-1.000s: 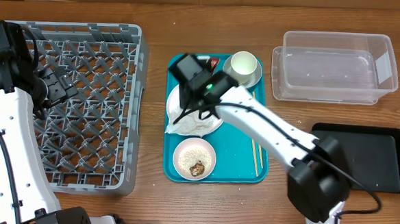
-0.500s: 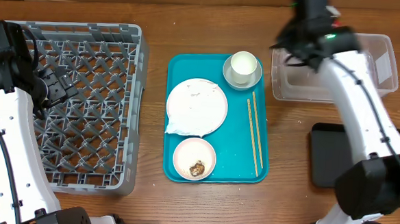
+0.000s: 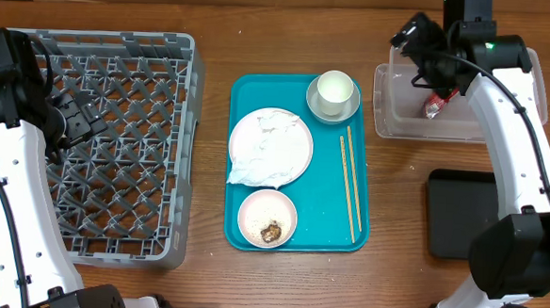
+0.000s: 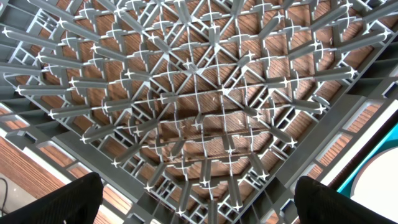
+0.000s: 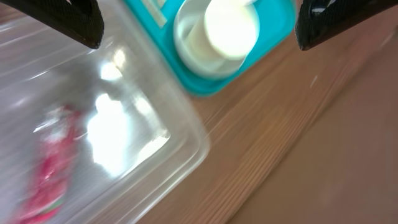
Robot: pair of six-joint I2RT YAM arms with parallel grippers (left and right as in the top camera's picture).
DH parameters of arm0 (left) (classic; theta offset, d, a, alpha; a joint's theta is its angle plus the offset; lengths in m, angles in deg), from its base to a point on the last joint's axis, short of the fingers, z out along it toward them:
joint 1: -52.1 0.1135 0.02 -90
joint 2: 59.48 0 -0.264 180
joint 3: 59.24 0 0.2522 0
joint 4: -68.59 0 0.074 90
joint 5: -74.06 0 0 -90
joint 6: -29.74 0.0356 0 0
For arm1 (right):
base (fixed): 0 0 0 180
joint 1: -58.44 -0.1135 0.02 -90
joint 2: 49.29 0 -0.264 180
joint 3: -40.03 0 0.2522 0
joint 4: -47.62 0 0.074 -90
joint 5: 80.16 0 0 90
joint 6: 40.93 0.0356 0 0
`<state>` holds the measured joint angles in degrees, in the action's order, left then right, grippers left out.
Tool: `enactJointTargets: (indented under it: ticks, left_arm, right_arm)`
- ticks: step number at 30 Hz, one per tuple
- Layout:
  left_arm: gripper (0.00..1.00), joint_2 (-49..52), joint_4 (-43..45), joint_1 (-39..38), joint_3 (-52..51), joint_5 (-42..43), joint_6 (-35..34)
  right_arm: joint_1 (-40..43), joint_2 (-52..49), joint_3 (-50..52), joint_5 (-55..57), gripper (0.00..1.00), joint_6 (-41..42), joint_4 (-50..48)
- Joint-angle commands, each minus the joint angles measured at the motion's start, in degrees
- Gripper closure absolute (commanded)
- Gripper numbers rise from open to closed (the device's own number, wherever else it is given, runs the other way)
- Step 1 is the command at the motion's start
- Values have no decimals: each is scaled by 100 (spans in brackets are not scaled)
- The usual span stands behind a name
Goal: Sort waste into correct bins and load items into the dishwasher
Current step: 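Carry the wrapper to the clear bin and release it, then grasp the crumpled tissue on the plate with the right gripper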
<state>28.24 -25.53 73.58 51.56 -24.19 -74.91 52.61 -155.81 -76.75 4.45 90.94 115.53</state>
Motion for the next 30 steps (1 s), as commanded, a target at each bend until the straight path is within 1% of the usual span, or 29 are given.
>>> enactJointTargets:
  ticks: [1, 2, 4, 7, 9, 11, 12, 13, 14, 16, 21, 25, 27, 30]
  left_arm:
    - [0, -116, 2, 4, 149, -48, 7]
    - [0, -116, 2, 4, 149, -50, 7]
    - [0, -116, 2, 4, 149, -50, 7]
    - [0, -116, 2, 4, 149, -50, 7]
    - [0, -116, 2, 4, 149, -50, 7]
    - [0, -116, 2, 4, 149, -50, 7]
    - [0, -116, 4, 4, 149, -50, 7]
    - [0, -116, 2, 4, 149, -48, 7]
    - [0, -116, 4, 4, 149, -48, 7]
    - [0, -116, 4, 4, 149, -48, 7]
    - [0, -116, 2, 4, 149, -48, 7]
    - [0, -116, 2, 4, 149, -48, 7]
    - [0, -116, 2, 4, 149, -48, 7]
    - [0, -116, 2, 4, 149, -48, 7]
  right_arm:
    - [-251, 52, 7, -1950, 0, -675, 9]
    - [-400, 52, 20, -2302, 0, -885, 59]
    - [-756, 52, 22, -2302, 0, -1045, 267]
    - [-1434, 17, 33, -1469, 1, -1038, 498]
    - [-1958, -46, 79, -723, 7, -973, 501]
    - [-2409, -127, 155, -59, 12, -542, 444]
    - [-2710, -216, 221, 345, 17, -162, 378]
    - [-2894, -299, 262, 546, 19, 42, 328]
    - [-3062, -385, 284, 693, 22, 164, 293]
    - [-3335, -595, 345, 879, 25, 271, 190]
    - [-3670, -1191, 437, 962, 28, 885, 144]
    - [-3731, -1578, 439, 682, 28, 920, 153]
    - [-3731, -1711, 439, 404, 30, 918, 92]
    - [-3738, -1882, 439, 391, 34, 920, 33]
